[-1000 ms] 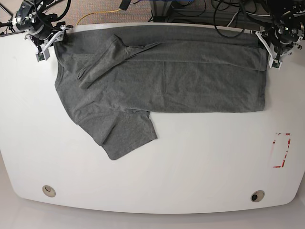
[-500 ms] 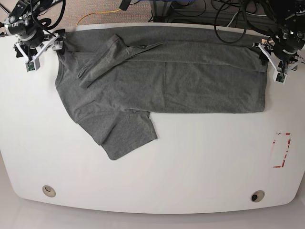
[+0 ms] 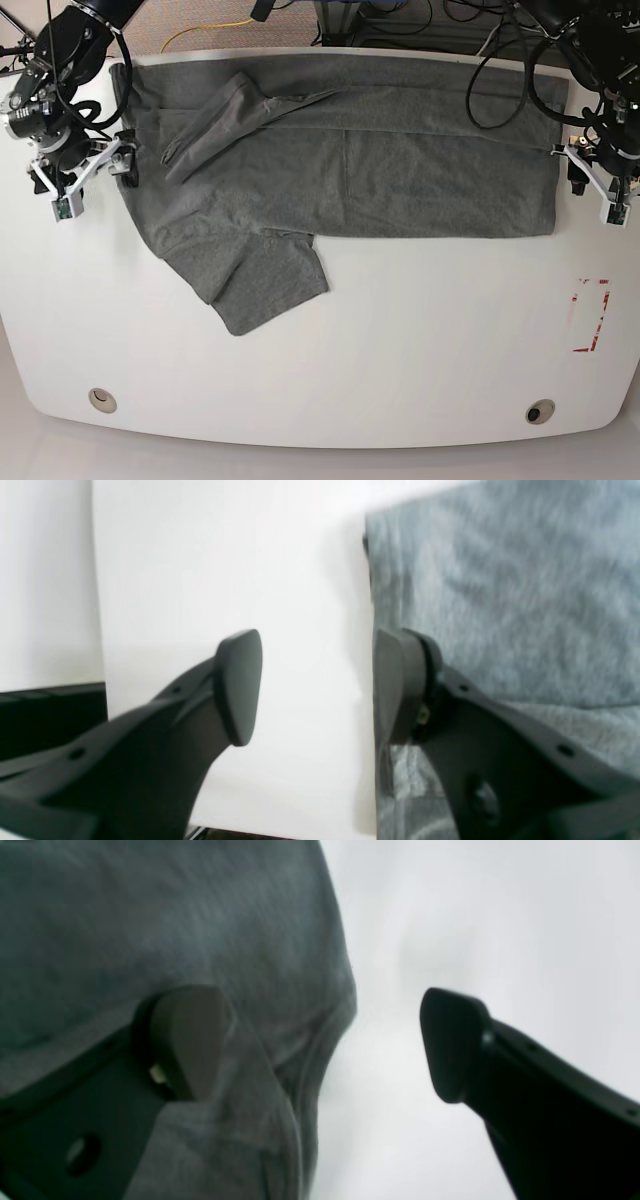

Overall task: Fold the T-shirt properly
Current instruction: 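Move both grippers along the shirt sides and grasp the hem corners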

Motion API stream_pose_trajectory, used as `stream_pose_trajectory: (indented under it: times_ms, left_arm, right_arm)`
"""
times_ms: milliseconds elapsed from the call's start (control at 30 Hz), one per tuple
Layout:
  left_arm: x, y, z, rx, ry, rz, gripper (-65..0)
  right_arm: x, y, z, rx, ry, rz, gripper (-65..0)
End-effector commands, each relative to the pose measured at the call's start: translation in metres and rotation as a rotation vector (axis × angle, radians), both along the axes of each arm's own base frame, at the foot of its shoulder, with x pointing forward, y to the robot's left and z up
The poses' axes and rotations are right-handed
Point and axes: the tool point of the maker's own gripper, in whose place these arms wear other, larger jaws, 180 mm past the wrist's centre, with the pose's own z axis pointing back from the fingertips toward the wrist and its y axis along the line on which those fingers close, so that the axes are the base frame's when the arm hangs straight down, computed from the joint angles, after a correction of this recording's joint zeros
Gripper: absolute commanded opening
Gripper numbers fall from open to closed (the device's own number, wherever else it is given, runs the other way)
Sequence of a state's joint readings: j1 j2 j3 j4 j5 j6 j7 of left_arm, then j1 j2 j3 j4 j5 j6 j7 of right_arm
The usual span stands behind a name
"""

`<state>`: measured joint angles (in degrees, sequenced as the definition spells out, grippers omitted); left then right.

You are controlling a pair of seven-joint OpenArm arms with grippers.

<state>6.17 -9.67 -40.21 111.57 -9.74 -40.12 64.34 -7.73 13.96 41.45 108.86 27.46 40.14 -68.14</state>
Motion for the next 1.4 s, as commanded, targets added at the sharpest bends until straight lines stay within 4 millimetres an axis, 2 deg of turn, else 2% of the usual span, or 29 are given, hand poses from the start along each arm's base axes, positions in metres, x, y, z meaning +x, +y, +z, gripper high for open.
stream_pose_trajectory:
  times_ms: [0, 100, 267, 467, 600, 800, 900, 1000, 1100, 1367]
  left_arm:
    - [0.017, 0.002, 0.021, 0.017, -0.074, -0.005, -31.9]
    - [0.027, 0.003, 0.031, 0.016, -0.110, -0.003, -31.9]
    - [0.036, 0.003, 0.034, 0.000, -0.131, -0.001, -31.9]
    - [0.039, 0.004, 0.022, -0.036, -0.106, 0.009, -31.9]
    - [0.042, 0.005, 0.023, -0.042, -0.113, 0.010, -31.9]
    - [0.042, 0.005, 0.023, -0.043, -0.113, 0.012, -31.9]
    - [0.042, 0.005, 0.023, -0.043, -0.113, 0.012, -31.9]
    - [0.043, 0.005, 0.023, -0.044, -0.114, 0.012, -31.9]
    - [0.042, 0.006, 0.015, -0.063, -0.095, 0.017, -31.9]
    - [0.040, 0.006, -0.002, -0.099, -0.056, 0.027, -31.9]
  right_arm:
    - [0.015, -0.010, 0.008, -0.007, -0.028, -0.010, -7.5]
    - [0.031, -0.006, 0.008, 0.016, -0.036, 0.007, -7.5]
    - [0.053, 0.002, 0.008, 0.042, -0.043, 0.043, -7.5]
    - [0.081, 0.004, 0.010, 0.105, -0.064, 0.038, -7.5]
    - [0.101, 0.004, 0.007, 0.176, -0.080, 0.021, -7.5]
    - [0.125, 0.000, -0.004, 0.263, -0.113, -0.010, -6.7]
    - [0.138, 0.006, -0.021, 0.236, -0.062, 0.012, -6.7]
    - [0.144, 0.009, -0.032, 0.204, -0.047, 0.022, -6.7]
    - [0.147, 0.013, -0.041, 0.190, -0.051, 0.034, -6.7]
    - [0.149, 0.022, -0.065, 0.258, -0.025, 0.023, -7.0]
